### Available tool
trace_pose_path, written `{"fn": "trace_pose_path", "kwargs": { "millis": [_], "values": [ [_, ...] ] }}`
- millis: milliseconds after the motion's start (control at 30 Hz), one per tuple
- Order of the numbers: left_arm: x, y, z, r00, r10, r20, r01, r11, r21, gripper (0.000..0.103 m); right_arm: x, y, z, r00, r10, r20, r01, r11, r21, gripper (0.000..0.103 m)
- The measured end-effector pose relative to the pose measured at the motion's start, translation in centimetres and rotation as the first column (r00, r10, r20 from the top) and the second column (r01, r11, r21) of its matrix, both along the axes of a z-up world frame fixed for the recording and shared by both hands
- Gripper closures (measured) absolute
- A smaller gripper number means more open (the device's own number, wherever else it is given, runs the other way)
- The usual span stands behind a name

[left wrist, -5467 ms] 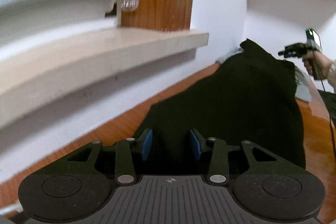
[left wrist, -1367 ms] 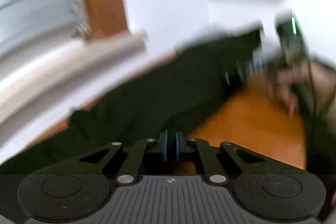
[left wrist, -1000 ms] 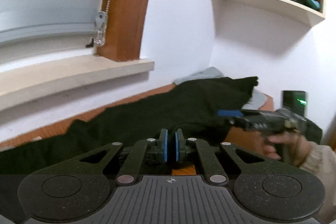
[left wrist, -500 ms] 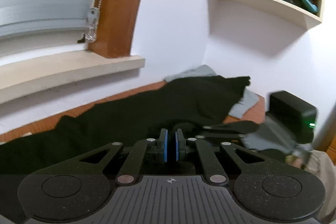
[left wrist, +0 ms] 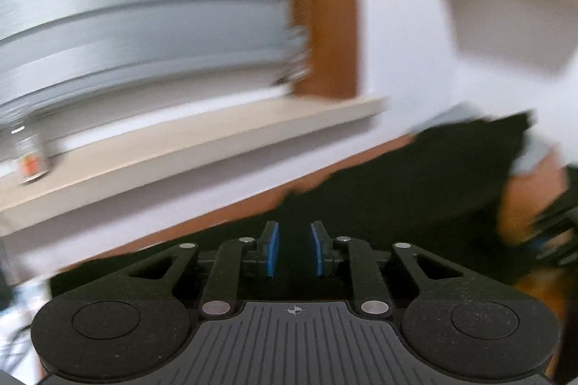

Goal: Fold clothes

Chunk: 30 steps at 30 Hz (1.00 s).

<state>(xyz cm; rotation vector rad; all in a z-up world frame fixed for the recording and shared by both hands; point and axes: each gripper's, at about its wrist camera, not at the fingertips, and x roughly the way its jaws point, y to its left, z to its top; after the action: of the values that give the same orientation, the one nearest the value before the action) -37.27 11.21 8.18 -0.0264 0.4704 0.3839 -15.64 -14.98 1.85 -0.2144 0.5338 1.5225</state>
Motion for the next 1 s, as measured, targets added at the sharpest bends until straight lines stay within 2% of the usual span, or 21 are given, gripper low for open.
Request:
{"fn": "trace_pose_path", "kwargs": {
  "millis": [33,67,133,167,233,300,333,367,400,500,600,700,767,800,900,1000],
  "values": [
    [-0.4,1.1,-0.6,0.999,0.032,-0.018,-0.032,0.999,0.002,0.082,0.0,0.0,0.0,1.000,0.004,-0.014,-0.003,1.000,0.017,0.083],
    [-0.7,2.1,-1.1,0.998,0.051,-0.030,-0.051,0.999,-0.010,0.082,-0.1,0.1,0.0,1.000,0.008,-0.029,-0.007,0.999,0.034,0.069],
    [-1.1,3.3,-2.1,0.997,0.071,-0.043,-0.073,0.997,-0.025,0.077,-0.2,0.5,-0.1,0.998,0.014,-0.056,-0.011,0.999,0.051,0.048],
    [-1.2,3.9,-2.6,0.995,0.081,-0.050,-0.083,0.996,-0.032,0.075,-0.2,0.9,-0.1,0.998,0.015,-0.069,-0.012,0.999,0.050,0.044],
    [-1.3,4.9,-3.6,0.993,0.100,-0.064,-0.103,0.994,-0.043,0.075,-0.2,1.7,-0.3,0.995,0.019,-0.094,-0.014,0.999,0.048,0.044],
    [-1.3,5.4,-4.4,0.991,0.110,-0.073,-0.114,0.992,-0.056,0.075,-0.3,2.6,-0.4,0.993,0.022,-0.120,-0.017,0.999,0.047,0.054],
    [-1.4,5.6,-4.7,0.991,0.113,-0.076,-0.118,0.991,-0.064,0.075,-0.3,3.0,-0.5,0.991,0.024,-0.132,-0.018,0.999,0.046,0.083],
    [-1.3,5.7,-5.0,0.990,0.118,-0.078,-0.124,0.990,-0.069,0.075,-0.4,2.6,-0.5,0.989,0.027,-0.147,-0.019,0.998,0.054,0.094],
    [-1.5,6.0,-5.1,0.988,0.125,-0.088,-0.131,0.989,-0.073,0.075,-0.4,2.1,-0.5,0.987,0.029,-0.161,-0.019,0.998,0.062,0.094],
    [-2.1,6.3,-5.2,0.985,0.146,-0.095,-0.154,0.984,-0.090,0.075,-2.7,0.0,-0.4,0.991,0.070,-0.112,-0.068,0.997,0.022,0.094],
    [-2.4,6.5,-5.3,0.984,0.146,-0.104,-0.156,0.983,-0.096,0.075,-3.7,-1.7,-1.2,0.993,0.047,-0.109,-0.048,0.999,-0.011,0.093],
    [-2.8,6.1,-5.4,0.984,0.145,-0.105,-0.153,0.986,-0.071,0.075,-3.6,-3.5,-0.5,0.993,0.031,-0.111,-0.028,0.999,0.034,0.088],
    [-2.9,6.0,-5.2,0.985,0.141,-0.102,-0.148,0.987,-0.070,0.075,-3.3,-4.5,0.5,0.996,0.003,-0.089,0.003,0.998,0.070,0.076],
    [-3.1,6.1,-4.9,0.987,0.134,-0.090,-0.141,0.987,-0.077,0.074,-3.2,-4.5,1.1,0.998,-0.026,-0.061,0.031,0.996,0.082,0.074],
    [-2.4,6.8,-3.4,0.992,0.108,-0.058,-0.111,0.993,-0.046,0.062,-3.1,-3.0,2.1,0.994,-0.106,0.036,0.102,0.991,0.088,0.064],
    [0.3,7.7,-2.0,0.993,0.060,-0.100,-0.058,0.998,0.023,0.056,-2.5,-0.1,1.8,0.985,-0.142,0.096,0.138,0.989,0.052,0.062]
  ]
}}
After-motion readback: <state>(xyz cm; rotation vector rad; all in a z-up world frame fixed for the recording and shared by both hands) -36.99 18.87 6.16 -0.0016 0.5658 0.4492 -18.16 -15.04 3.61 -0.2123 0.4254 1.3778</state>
